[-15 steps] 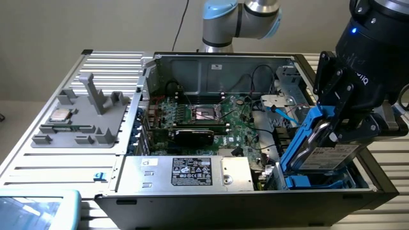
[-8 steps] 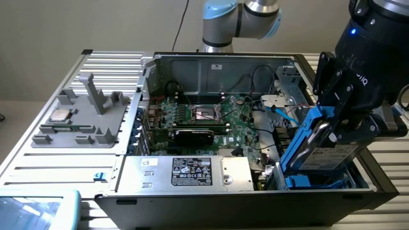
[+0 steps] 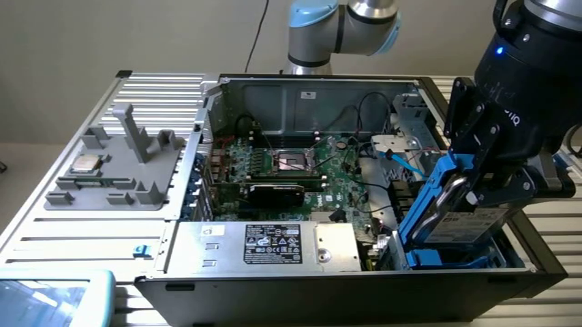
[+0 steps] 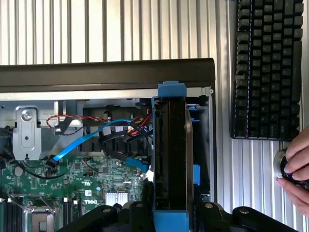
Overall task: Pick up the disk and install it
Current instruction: 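Pick up the disk, then insert the disk into the insertion slot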
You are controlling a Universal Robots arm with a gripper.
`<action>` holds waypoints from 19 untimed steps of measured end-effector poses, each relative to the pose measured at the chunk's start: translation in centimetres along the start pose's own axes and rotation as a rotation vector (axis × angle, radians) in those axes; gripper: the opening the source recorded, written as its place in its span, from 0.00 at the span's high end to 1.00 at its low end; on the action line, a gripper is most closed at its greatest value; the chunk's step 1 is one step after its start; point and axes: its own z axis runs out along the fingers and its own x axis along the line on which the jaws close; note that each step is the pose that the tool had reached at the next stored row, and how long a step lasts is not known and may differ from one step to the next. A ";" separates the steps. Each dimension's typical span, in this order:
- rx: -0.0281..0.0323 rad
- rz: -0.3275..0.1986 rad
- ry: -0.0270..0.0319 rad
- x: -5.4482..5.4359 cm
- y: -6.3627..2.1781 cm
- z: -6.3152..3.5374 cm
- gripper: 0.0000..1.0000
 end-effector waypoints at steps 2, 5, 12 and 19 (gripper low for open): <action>0.0000 0.000 0.0000 0.0 0.00 0.00 0.63; 0.0000 0.000 0.0001 0.0 0.00 0.01 0.63; 0.0000 0.000 0.0001 0.0 0.00 0.01 0.63; 0.0000 0.000 0.0001 0.0 0.00 0.00 0.63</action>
